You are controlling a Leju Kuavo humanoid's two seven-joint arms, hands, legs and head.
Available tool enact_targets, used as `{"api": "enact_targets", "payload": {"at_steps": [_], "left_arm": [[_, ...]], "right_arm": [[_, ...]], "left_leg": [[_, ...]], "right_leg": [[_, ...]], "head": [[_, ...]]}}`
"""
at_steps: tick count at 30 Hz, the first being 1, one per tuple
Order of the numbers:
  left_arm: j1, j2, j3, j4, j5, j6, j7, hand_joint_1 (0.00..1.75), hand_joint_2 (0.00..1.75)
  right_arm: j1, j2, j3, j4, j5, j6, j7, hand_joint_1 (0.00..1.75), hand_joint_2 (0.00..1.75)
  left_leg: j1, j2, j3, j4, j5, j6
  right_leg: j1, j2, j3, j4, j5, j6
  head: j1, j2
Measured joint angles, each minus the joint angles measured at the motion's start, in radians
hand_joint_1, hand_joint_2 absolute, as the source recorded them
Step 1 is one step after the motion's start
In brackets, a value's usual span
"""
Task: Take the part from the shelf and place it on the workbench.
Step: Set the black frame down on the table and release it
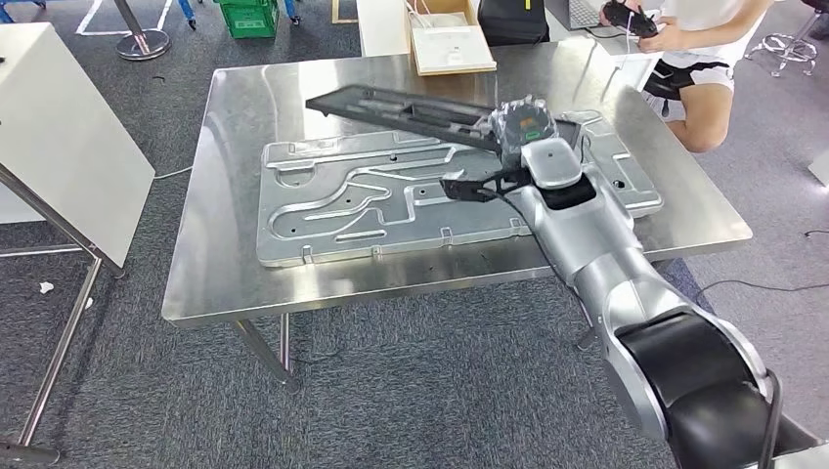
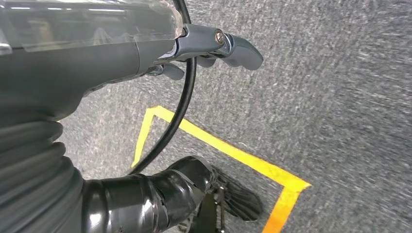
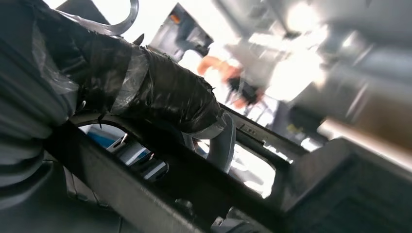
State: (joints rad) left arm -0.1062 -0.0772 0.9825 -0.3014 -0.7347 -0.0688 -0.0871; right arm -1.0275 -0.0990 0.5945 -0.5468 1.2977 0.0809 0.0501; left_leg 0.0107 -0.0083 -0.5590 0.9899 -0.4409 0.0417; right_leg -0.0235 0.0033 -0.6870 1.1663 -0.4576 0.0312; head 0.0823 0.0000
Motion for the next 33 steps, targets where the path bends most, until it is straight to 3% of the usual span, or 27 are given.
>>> {"api": "enact_targets", "payload": {"at_steps": [1, 3, 6, 8, 11, 12, 13, 14, 16, 17, 19, 23, 27, 33], "left_arm": [[0.000, 0.000, 0.000, 0.000, -0.001, 0.001, 0.000, 0.00, 1.75], [0.000, 0.000, 0.001, 0.000, -0.004, 0.002, 0.001, 0.00, 1.75], [0.002, 0.001, 0.002, -0.001, -0.007, 0.002, 0.004, 0.00, 1.75], [0.002, 0.002, 0.003, -0.002, -0.010, 0.002, 0.005, 0.00, 1.75], [0.002, 0.005, 0.006, -0.002, -0.013, 0.002, 0.006, 0.00, 1.75], [0.002, 0.006, 0.007, -0.002, -0.013, 0.002, 0.007, 0.00, 1.75], [0.003, 0.006, 0.008, -0.002, -0.013, 0.002, 0.008, 0.00, 1.75], [0.004, 0.007, 0.008, -0.002, -0.014, 0.002, 0.008, 0.00, 1.75], [0.005, 0.009, 0.012, -0.003, -0.012, 0.001, 0.009, 0.00, 1.75], [0.005, 0.010, 0.016, -0.004, -0.010, 0.000, 0.009, 0.00, 1.75], [0.004, 0.012, 0.022, -0.005, -0.007, -0.002, 0.009, 0.00, 1.75], [0.007, 0.012, 0.025, -0.006, -0.010, -0.007, 0.008, 0.00, 1.75], [0.004, 0.011, 0.025, -0.006, -0.028, -0.019, 0.000, 0.00, 1.75], [0.002, 0.011, 0.026, -0.006, -0.011, -0.047, -0.032, 0.00, 1.75]], "right_arm": [[0.019, 0.001, -0.004, 0.009, -0.004, -0.014, -0.003, 1.75, 1.75], [0.043, 0.002, -0.011, 0.026, -0.010, -0.032, -0.004, 1.75, 1.75], [0.063, 0.006, -0.021, 0.039, -0.016, -0.038, -0.003, 1.75, 1.75], [0.068, 0.008, -0.028, 0.043, -0.019, -0.038, -0.005, 1.75, 1.75], [0.076, 0.015, -0.035, 0.050, -0.026, -0.037, -0.008, 1.75, 1.75], [0.081, 0.016, -0.036, 0.052, -0.028, -0.037, -0.011, 1.75, 1.75], [0.087, 0.017, -0.037, 0.056, -0.029, -0.037, -0.015, 1.75, 1.75], [0.093, 0.018, -0.037, 0.059, -0.029, -0.037, -0.018, 1.75, 1.75], [0.099, 0.021, -0.038, 0.064, -0.029, -0.037, -0.022, 1.75, 1.75], [0.099, 0.023, -0.038, 0.066, -0.029, -0.037, -0.023, 1.75, 1.75], [0.099, 0.025, -0.039, 0.069, -0.029, -0.037, -0.023, 1.75, 1.75], [0.101, 0.025, -0.041, 0.073, -0.029, -0.038, -0.023, 1.75, 1.75], [0.100, 0.025, -0.043, 0.074, -0.029, -0.039, -0.025, 0.00, 0.00], [0.100, 0.025, -0.043, 0.074, -0.029, -0.040, -0.035, 0.00, 0.00]], "left_leg": [[0.001, -0.002, 0.005, 0.005, -0.008, -0.005], [0.000, -0.003, 0.003, 0.014, -0.020, -0.017], [-0.001, -0.001, 0.000, 0.027, -0.028, -0.035], [0.001, 0.001, -0.017, 0.072, -0.051, -0.044], [0.004, 0.002, -0.118, 0.247, -0.115, -0.058], [0.005, 0.002, -0.151, 0.291, -0.122, -0.060], [0.005, 0.003, -0.170, 0.303, -0.111, -0.061], [0.006, 0.003, -0.170, 0.275, -0.079, -0.060], [0.007, 0.002, -0.129, 0.146, 0.012, -0.058], [0.005, 0.003, -0.110, 0.083, 0.035, -0.054], [0.000, 0.003, -0.093, 0.028, 0.048, -0.043], [0.000, 0.001, -0.090, 0.020, 0.056, -0.040], [-0.001, -0.002, -0.090, 0.020, 0.052, -0.033], [-0.004, -0.002, -0.090, 0.023, 0.049, -0.027]], "right_leg": [[0.000, -0.002, 0.018, -0.058, 0.031, -0.001], [0.006, -0.004, 0.038, -0.126, 0.050, -0.012], [0.008, -0.002, 0.044, -0.136, 0.045, -0.035], [0.004, -0.002, 0.059, -0.142, 0.040, -0.047], [0.002, 0.000, 0.075, -0.145, 0.030, -0.057], [0.002, 0.001, 0.080, -0.145, 0.026, -0.057], [0.002, 0.002, 0.085, -0.144, 0.021, -0.056], [0.002, 0.002, 0.092, -0.143, 0.015, -0.055], [0.001, 0.002, 0.106, -0.142, 0.003, -0.049], [0.001, 0.003, 0.110, -0.141, -0.001, -0.044], [0.005, 0.004, 0.109, -0.141, -0.007, -0.035], [0.009, 0.002, 0.109, -0.142, -0.008, -0.045], [0.009, -0.001, 0.117, -0.154, -0.009, -0.045], [0.008, -0.001, 0.119, -0.158, -0.007, -0.041]], "head": [[0.000, 0.000], [0.000, 0.000], [-0.001, 0.000], [-0.001, 0.000], [-0.001, 0.000], [-0.001, 0.000], [-0.001, 0.000], [-0.001, 0.000], [-0.001, 0.000], [-0.002, 0.000], [-0.002, 0.000], [-0.001, 0.000], [-0.001, 0.000], [-0.001, 0.000]]}}
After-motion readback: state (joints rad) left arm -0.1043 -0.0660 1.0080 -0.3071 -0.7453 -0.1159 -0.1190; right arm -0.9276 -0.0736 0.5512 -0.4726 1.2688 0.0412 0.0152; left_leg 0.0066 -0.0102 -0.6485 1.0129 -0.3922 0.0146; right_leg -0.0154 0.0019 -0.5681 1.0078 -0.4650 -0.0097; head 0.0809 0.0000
